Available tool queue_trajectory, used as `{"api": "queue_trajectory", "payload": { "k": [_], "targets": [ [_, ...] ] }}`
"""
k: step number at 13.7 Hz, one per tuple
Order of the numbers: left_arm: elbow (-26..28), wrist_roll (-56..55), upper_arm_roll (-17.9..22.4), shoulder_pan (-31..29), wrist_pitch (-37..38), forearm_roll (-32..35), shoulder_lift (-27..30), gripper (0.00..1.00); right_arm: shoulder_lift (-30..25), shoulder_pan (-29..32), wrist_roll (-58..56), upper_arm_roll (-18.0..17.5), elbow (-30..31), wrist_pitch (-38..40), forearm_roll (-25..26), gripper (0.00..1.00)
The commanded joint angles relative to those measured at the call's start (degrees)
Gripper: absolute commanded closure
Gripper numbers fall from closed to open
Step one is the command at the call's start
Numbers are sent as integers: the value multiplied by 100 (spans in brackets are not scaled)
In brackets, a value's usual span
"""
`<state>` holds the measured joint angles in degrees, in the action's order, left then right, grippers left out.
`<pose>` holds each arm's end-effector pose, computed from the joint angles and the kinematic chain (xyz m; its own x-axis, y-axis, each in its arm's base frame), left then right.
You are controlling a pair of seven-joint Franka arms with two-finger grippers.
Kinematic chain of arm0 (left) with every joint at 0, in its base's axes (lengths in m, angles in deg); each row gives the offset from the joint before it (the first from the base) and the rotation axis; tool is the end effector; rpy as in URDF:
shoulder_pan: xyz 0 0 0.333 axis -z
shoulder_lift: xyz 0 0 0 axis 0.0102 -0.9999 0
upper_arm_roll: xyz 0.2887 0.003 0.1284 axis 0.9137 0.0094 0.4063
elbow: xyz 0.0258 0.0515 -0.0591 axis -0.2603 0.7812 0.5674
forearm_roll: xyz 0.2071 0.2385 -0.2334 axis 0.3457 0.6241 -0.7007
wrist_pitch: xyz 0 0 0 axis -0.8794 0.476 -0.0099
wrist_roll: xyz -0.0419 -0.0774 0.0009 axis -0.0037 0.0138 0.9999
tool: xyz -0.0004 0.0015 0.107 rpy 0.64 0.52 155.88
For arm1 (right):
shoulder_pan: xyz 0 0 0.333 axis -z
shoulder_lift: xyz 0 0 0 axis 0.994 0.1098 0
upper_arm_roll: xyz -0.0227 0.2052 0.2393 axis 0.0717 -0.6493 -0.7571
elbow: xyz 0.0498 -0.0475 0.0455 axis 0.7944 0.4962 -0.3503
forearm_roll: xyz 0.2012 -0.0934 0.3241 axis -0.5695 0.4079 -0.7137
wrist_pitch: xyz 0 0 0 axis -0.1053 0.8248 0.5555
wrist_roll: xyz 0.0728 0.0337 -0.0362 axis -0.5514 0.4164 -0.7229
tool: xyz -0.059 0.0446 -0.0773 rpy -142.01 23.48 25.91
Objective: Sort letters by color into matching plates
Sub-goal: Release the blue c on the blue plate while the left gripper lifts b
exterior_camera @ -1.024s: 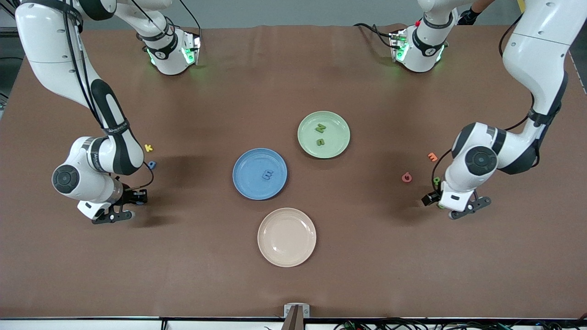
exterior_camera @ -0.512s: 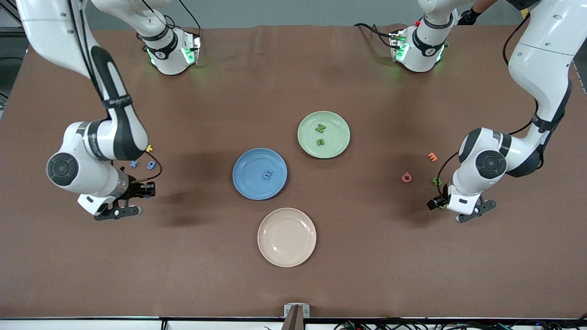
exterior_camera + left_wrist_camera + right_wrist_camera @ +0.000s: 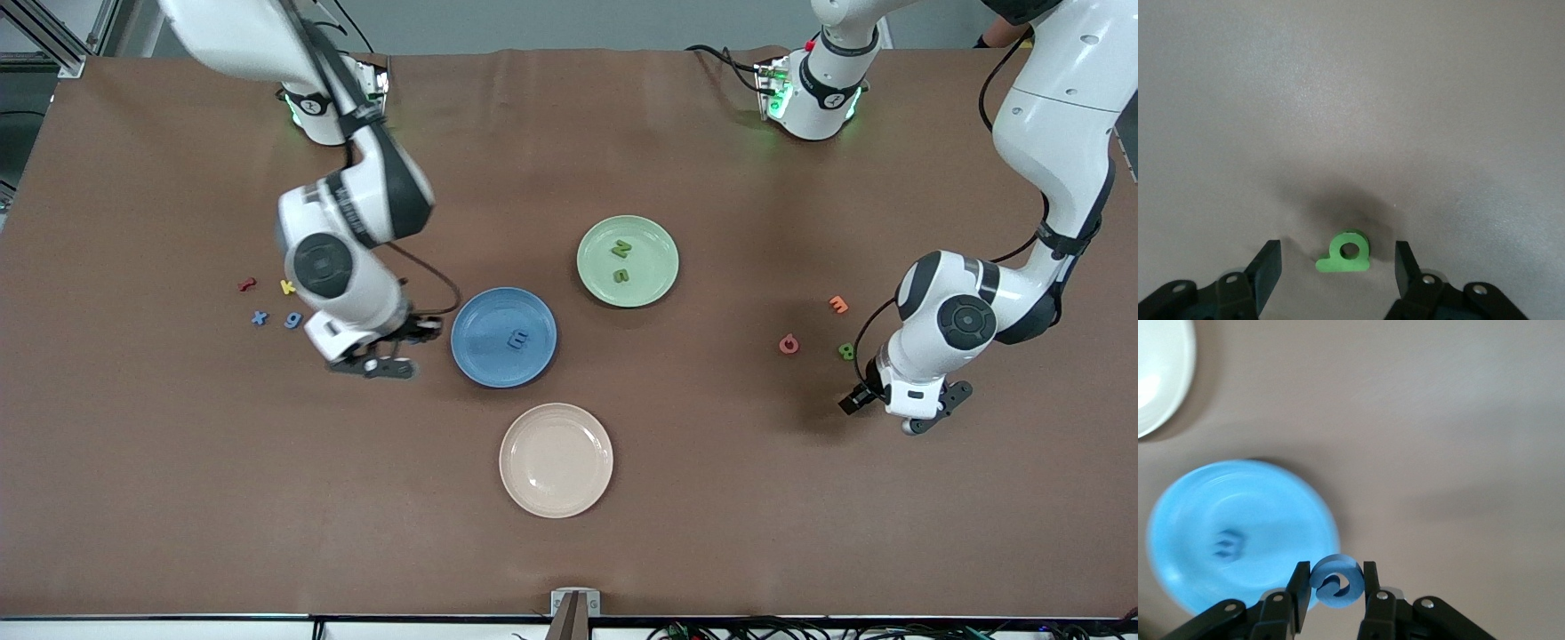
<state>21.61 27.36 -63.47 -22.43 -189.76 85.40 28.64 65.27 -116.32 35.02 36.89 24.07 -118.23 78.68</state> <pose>0.6268 -0.0161 0.1808 0.8125 0.5766 0.0853 0.5797 -0.8147 -0.0152 0.5656 0.3111 0.3197 0.9876 -0.1279 -0.0906 -0.1253 -0.9915 0.0341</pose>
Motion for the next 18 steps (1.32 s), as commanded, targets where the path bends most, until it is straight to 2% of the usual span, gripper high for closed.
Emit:
{"api": "queue_trajectory", "payload": {
  "k": [1, 4, 6, 7, 10, 11, 12, 13, 14, 18],
  "targets": [
    [-86, -38, -14, -10, -22, -46, -94, 28, 547, -428, 476, 81, -417, -213, -77, 75],
    [-165, -47, -22, -18, -22, -46, -181, 32, 890, -648, 476, 81, -329, -698, -218, 74],
    [-165, -47, -22, -27, -22, -46, -190, 38, 1058, -737, 485, 72, -321, -830, -227, 74],
    [-156, -47, -22, -36, -22, -46, -182, 45, 1128, -746, 476, 72, -321, -839, -244, 74],
    [-165, -38, -22, -36, -22, -55, -182, 89, 1199, -807, 468, 72, -251, -971, -412, 73],
    [-165, -38, -22, -36, -22, -46, -173, 98, 1199, -833, 467, 72, -250, -989, -412, 70],
    [-156, -30, -22, -36, -22, -46, -155, 100, 1199, -834, 467, 72, -242, -989, -412, 54],
    [-156, -21, -40, -36, -13, -46, -129, 100, 1199, -834, 476, 72, -241, -989, -420, 17],
    [-156, -29, -75, -36, -13, -46, -103, 100, 1199, -834, 485, 72, -250, -989, -420, 1],
    [-121, -47, -224, -36, 31, -55, 20, 100, 875, -720, 371, 98, -241, -551, -403, 0]
  ]
}}
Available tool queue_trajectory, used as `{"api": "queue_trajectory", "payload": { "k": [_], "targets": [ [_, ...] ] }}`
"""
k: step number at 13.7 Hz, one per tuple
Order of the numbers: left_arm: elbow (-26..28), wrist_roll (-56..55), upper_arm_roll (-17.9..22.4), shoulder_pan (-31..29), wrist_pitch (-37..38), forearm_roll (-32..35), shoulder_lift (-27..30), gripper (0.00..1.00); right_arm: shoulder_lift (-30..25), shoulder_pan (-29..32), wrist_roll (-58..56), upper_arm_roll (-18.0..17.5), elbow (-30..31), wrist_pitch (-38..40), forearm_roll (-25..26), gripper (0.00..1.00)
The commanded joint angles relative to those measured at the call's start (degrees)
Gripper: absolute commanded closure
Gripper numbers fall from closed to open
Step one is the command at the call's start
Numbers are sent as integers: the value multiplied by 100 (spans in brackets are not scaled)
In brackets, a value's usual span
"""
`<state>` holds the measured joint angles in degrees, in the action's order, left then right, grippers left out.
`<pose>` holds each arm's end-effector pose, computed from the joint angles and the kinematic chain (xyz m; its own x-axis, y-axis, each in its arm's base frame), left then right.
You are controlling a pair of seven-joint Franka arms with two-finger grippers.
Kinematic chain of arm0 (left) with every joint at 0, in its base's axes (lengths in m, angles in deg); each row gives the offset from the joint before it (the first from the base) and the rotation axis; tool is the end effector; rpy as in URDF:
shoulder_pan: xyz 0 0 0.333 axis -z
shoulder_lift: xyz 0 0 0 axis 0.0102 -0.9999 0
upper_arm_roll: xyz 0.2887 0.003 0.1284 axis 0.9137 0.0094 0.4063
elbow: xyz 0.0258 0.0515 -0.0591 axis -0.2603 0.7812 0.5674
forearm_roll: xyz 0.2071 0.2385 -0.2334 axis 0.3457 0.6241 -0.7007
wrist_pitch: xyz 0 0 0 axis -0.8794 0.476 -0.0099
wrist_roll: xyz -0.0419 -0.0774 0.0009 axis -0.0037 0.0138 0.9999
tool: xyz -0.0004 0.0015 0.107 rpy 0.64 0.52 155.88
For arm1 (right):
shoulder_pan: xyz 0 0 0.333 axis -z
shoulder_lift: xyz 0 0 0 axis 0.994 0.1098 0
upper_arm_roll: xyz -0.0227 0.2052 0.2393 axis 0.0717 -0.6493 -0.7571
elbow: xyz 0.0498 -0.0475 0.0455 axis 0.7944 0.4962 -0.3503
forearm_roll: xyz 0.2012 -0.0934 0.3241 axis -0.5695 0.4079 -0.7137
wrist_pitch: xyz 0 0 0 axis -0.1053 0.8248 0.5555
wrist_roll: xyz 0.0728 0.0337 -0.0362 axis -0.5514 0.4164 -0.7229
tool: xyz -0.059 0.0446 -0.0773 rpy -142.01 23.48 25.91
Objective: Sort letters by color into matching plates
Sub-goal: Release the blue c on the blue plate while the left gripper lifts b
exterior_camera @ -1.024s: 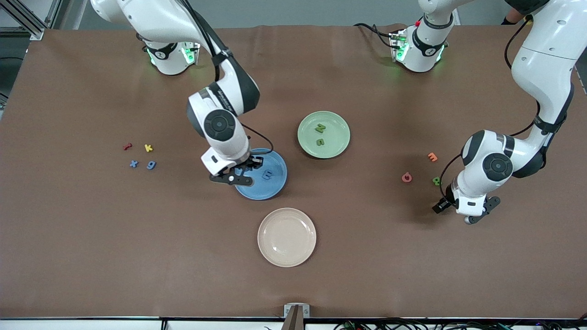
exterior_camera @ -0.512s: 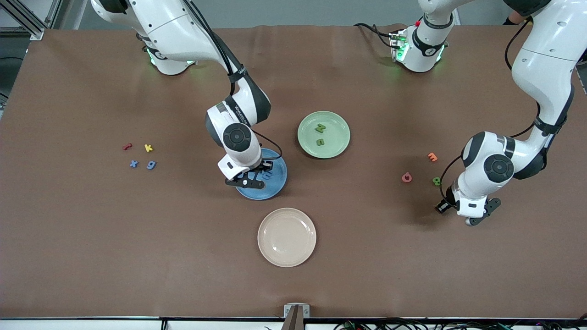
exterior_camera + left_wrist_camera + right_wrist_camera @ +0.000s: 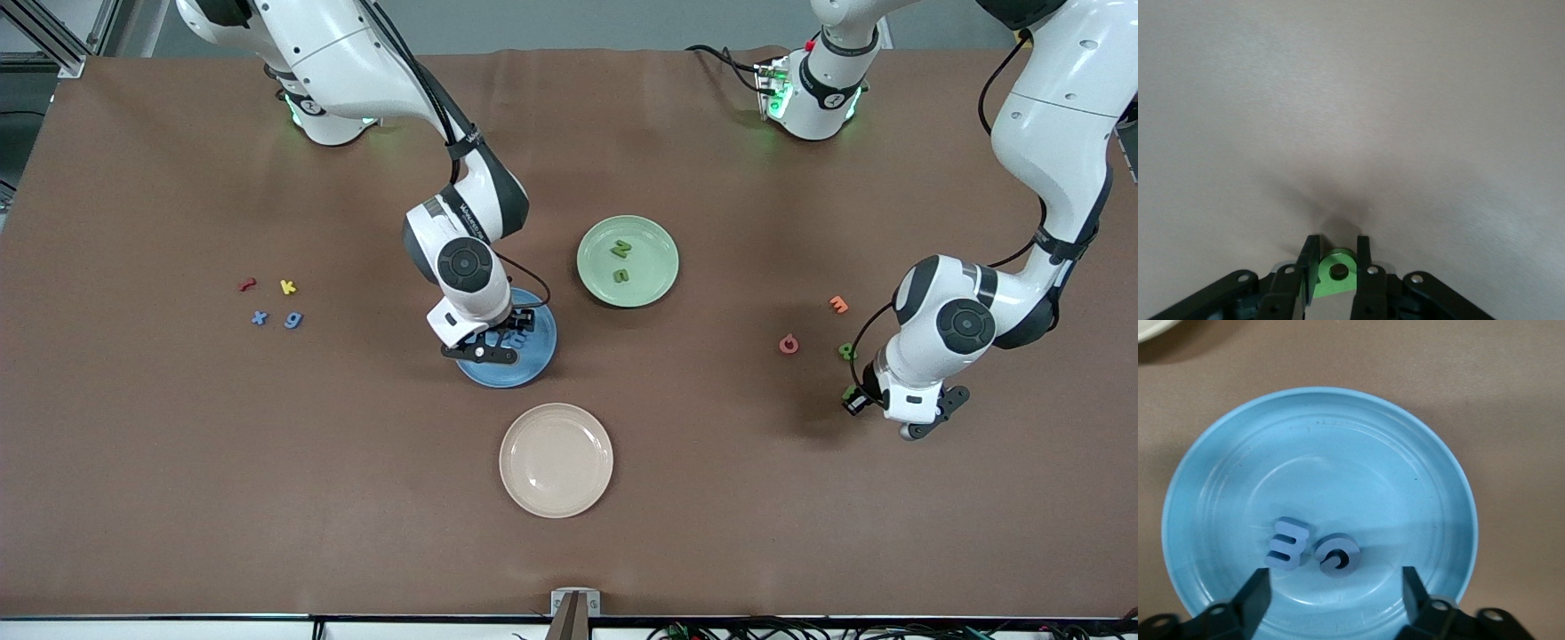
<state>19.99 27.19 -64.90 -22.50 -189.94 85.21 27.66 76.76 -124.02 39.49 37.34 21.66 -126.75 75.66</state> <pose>0.6355 -0.0277 0.1857 0.8140 0.5741 0.0882 0.5751 -0.8179 0.0152 0.5348 0.3908 0.2182 0.9881 -0.1142 -0.1027 -0.1111 -0.9932 0.0360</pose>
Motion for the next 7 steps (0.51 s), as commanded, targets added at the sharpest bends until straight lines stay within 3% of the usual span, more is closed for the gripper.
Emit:
{"api": "queue_trajectory", "payload": {
  "k": [1, 3, 7],
  "targets": [
    [58, -39, -143, -21, 57, -36, 188, 100, -414, 173, -181, 71, 8, 502, -84, 0],
    [154, -213, -450, -21, 136, -45, 311, 100, -757, 515, -698, 71, 8, 933, -75, 0],
    [190, -1030, -1521, -3, 794, -45, 347, 100, -1495, 1297, -1647, 80, 393, 1155, -22, 0]
  ]
}}
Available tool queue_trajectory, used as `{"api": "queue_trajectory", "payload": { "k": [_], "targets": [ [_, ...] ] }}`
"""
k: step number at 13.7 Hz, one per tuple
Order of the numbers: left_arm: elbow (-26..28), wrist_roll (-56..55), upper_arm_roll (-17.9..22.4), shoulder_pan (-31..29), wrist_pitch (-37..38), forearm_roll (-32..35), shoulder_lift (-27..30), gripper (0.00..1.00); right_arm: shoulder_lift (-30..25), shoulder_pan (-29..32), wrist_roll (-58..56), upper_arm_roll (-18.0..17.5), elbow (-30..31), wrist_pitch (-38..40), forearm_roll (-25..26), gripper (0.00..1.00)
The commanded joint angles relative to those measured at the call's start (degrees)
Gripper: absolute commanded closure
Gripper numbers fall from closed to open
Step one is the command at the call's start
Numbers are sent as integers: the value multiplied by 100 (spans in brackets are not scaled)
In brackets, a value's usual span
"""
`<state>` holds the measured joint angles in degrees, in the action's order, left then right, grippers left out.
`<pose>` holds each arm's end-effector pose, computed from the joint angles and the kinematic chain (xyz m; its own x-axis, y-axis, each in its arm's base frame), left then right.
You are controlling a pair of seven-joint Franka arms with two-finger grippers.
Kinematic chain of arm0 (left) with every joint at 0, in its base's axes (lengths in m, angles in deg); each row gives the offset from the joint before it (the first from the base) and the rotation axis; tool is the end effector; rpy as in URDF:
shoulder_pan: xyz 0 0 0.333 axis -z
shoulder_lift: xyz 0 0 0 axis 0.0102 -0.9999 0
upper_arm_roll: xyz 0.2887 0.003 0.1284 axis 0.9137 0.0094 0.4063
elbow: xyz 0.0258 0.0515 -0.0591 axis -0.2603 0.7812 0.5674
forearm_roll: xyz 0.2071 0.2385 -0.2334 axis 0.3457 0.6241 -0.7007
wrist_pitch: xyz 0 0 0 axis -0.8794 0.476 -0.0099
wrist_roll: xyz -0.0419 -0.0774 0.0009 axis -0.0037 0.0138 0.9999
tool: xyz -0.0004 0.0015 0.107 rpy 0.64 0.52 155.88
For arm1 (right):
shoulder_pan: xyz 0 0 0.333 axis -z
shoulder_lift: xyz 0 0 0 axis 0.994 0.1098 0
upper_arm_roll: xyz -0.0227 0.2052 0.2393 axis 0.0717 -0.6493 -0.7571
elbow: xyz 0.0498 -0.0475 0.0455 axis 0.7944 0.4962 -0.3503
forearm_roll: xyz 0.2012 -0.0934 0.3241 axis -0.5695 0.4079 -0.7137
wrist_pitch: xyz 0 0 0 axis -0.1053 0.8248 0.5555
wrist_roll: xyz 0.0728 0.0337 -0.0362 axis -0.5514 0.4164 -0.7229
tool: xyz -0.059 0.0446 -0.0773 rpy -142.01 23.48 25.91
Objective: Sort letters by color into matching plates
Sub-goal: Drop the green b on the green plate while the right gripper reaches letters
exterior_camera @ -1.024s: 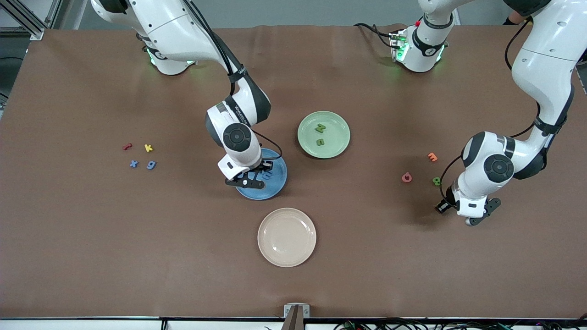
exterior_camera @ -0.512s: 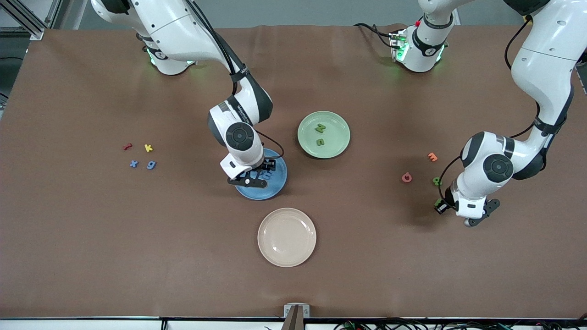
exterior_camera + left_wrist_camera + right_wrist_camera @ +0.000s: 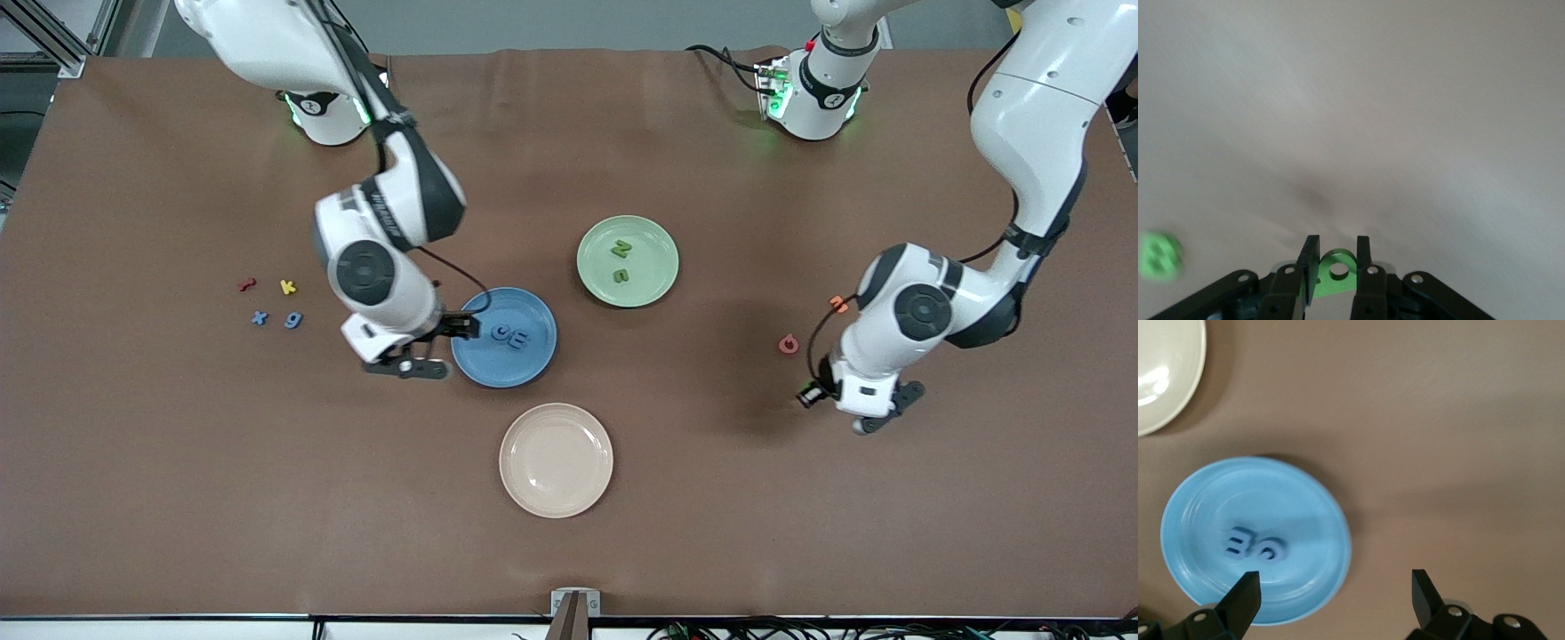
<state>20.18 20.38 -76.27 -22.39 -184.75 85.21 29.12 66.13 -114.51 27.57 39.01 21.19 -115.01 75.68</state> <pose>0.6222 -0.1367 0.2290 0.8363 0.5468 0.0397 0.5439 -0.8366 0.0649 0.5889 0.2801 0.3288 0.9885 -0.0859 -0.1244 -0.0859 -0.9963 0.0051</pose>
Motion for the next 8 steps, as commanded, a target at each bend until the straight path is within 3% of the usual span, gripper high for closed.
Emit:
{"api": "queue_trajectory", "payload": {
  "k": [1, 5, 8],
  "targets": [
    [223, -681, -621, 29, 364, -45, 202, 100, -565, 608, -762, -87, 590, -19, 72, 0],
    [469, -2289, -1317, 547, 681, -36, 193, 100, -680, 1725, -2431, -87, 864, -71, 240, 0],
    [689, -3222, -1450, 1231, 681, -10, 175, 100, -671, 2149, -3006, -87, 1353, -508, 248, 0]
  ]
}}
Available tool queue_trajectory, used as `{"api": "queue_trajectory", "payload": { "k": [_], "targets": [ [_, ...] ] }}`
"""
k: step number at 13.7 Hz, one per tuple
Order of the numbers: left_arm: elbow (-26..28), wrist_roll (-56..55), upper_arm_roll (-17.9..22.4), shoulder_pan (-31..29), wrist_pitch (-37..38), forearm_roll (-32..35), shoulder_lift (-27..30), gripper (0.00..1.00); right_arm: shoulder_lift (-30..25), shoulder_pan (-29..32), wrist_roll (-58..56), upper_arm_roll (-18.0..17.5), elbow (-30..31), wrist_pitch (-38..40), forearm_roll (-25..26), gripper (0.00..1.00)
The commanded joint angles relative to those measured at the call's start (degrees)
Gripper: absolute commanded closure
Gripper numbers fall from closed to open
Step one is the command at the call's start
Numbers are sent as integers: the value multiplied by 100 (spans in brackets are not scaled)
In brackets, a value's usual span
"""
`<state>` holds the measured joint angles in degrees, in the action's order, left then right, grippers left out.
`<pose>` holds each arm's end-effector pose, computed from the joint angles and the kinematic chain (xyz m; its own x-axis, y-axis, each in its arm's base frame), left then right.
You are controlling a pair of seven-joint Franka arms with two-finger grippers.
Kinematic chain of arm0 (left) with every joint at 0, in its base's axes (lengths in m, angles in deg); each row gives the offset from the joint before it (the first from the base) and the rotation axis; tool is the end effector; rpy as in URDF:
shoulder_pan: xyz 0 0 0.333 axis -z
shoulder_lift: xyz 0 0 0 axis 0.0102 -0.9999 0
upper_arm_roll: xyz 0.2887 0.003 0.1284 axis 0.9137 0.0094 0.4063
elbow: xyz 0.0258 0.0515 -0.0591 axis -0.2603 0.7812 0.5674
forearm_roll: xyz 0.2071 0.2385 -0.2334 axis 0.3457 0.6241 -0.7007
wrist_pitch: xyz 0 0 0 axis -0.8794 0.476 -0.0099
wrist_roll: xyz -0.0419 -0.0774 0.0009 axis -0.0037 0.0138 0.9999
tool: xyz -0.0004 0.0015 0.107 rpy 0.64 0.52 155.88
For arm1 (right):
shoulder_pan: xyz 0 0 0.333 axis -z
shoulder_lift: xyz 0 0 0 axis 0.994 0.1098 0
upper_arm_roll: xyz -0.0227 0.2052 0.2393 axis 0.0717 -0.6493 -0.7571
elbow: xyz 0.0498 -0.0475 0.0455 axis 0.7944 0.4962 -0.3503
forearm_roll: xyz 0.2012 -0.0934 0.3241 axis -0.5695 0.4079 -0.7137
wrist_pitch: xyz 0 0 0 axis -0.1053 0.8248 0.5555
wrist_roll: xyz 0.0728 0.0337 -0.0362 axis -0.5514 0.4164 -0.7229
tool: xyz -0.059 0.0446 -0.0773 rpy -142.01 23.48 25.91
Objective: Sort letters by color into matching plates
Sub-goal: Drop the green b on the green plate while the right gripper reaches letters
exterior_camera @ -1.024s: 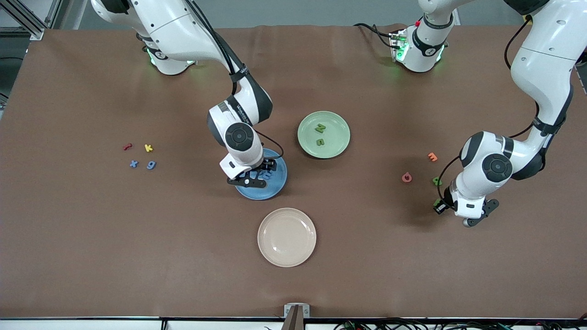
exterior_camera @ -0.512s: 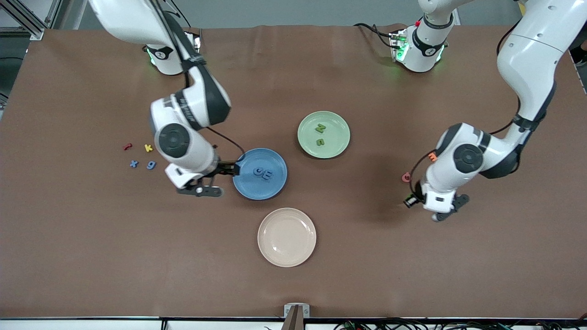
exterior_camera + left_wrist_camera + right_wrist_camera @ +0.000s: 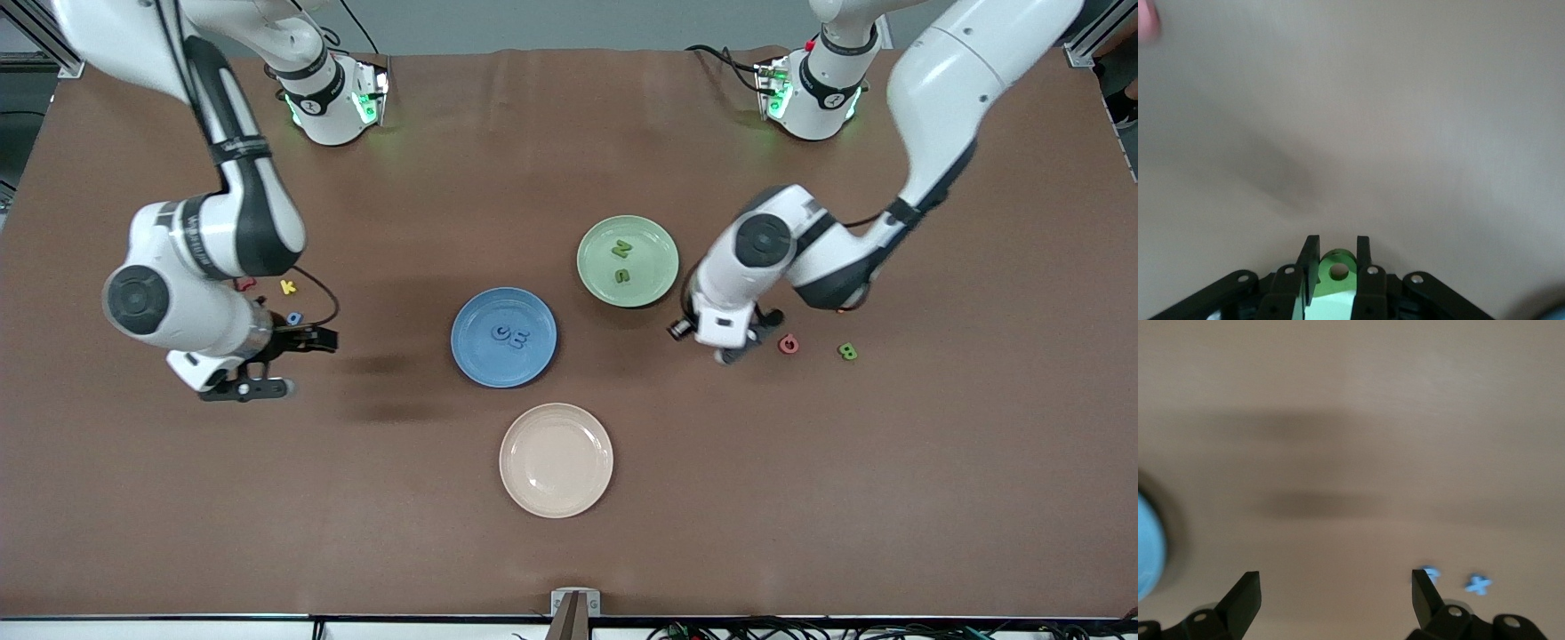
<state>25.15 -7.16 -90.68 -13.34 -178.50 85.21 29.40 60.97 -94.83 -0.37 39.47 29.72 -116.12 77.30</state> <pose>0.4968 -0.3494 0.2522 0.7868 0.6107 -0.0894 0.6147 -0.7884 0.0247 0.6129 0.0530 0.3223 0.9867 0.0587 -0.1518 0.0540 -0.9979 -0.0349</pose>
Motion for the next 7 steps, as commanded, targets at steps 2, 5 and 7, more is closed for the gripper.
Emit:
{"api": "queue_trajectory", "payload": {
  "k": [2, 5, 7],
  "targets": [
    [272, -987, -9, 723, 21, 42, 112, 100, -207, 312, -423, -107, 1037, -1039, 95, 0],
    [263, -1402, 9, 1050, -5, 104, -11, 44, -225, 550, -582, -98, 1583, -1603, 95, 0],
    [246, -1447, 0, 989, 274, 104, 68, 0, -243, 717, -582, -98, 1820, -1788, 95, 0]
  ]
}}
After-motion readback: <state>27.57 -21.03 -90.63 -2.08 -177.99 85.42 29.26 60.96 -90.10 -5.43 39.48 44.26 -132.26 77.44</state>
